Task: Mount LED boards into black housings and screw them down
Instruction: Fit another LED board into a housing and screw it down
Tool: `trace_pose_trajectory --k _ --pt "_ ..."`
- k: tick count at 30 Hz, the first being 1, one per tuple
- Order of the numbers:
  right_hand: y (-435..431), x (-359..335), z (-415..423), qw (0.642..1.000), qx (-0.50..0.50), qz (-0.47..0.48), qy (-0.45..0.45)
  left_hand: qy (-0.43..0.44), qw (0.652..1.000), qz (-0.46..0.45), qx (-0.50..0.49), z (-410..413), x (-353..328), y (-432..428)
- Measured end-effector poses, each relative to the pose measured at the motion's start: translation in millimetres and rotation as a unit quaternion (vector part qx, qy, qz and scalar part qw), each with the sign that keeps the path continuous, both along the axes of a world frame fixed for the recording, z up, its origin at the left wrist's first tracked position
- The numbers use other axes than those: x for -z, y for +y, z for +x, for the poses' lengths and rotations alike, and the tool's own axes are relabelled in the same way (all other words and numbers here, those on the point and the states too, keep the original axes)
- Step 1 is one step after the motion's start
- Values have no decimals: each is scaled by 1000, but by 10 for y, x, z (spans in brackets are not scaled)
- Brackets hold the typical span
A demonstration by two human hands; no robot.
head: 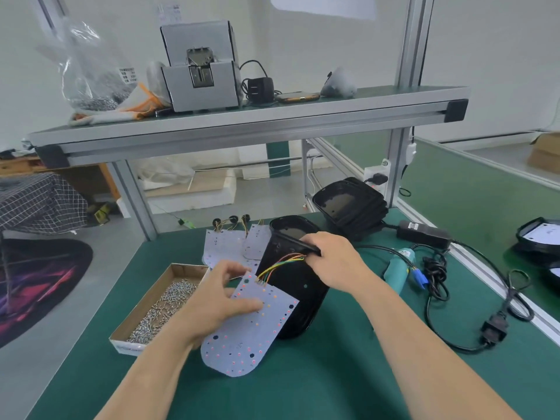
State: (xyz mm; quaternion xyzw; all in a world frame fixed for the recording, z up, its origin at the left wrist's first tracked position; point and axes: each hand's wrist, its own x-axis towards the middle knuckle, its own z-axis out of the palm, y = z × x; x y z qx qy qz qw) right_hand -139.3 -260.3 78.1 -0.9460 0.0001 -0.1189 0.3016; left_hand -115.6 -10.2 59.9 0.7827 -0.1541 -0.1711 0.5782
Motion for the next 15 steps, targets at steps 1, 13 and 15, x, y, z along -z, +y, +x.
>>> trace_pose_trajectory --k 1,13,15 --pt "-9 -9 1 1000 -10 1 2 -1 999 -25 -30 -17 22 -23" --pt "15 -6 -157 984 -115 132 24 11 988 -156 8 4 -93 -238" --pt "18 3 -170 988 -129 90 -14 40 983 -180 1 6 -62 -214"
